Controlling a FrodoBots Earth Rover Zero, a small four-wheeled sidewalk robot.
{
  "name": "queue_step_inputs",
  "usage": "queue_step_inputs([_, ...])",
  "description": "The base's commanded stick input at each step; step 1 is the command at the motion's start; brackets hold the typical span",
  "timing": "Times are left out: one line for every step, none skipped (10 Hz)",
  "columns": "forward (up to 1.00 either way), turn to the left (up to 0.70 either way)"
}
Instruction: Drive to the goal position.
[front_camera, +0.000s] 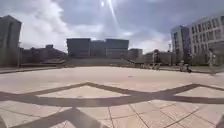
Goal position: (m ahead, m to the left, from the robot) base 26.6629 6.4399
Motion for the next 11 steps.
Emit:
queue_step_inputs([0.7,-0.13])
queue_step_inputs([0.7,0.0])
queue_step_inputs([0.7,0.0])
queue_step_inputs([0.7,0.0])
queue_step_inputs([0.7,0.0])
queue_step_inputs([0.7,0.0])
queue_step_inputs([0.7,0.0])
queue_step_inputs([0.7,0.0])
queue_step_inputs([0.7,0.0])
queue_step_inputs([0.7,0.0])
queue_step_inputs([0.7,0.0])
